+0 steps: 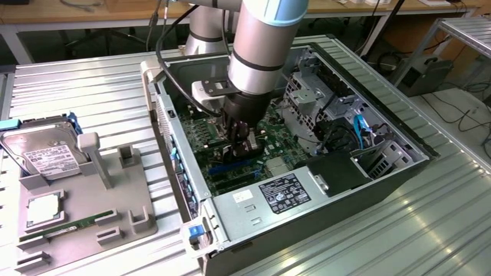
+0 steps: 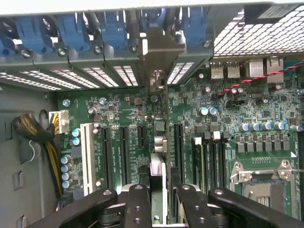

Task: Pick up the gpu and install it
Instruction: 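Insert the gpu into the slot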

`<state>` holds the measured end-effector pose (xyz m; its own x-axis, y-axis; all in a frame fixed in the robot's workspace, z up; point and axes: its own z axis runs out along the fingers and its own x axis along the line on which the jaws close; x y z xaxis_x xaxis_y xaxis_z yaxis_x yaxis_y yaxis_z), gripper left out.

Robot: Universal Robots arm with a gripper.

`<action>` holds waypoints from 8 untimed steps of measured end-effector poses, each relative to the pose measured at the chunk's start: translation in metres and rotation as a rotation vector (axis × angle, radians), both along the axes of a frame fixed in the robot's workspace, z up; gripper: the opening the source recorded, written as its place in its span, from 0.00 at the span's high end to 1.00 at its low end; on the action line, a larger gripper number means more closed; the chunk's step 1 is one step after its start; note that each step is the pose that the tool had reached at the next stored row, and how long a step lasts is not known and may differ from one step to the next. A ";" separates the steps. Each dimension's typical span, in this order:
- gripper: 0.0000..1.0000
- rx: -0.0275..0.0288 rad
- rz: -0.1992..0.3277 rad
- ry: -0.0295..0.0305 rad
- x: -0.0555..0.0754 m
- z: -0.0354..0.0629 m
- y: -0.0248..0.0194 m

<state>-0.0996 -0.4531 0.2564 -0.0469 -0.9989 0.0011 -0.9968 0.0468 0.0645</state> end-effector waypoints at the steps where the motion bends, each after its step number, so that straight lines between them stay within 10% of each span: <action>1: 0.74 -0.0002 0.000 0.0000 0.000 -0.0001 0.0000; 8: 0.74 -0.0009 0.000 0.0004 -0.003 -0.0067 -0.0001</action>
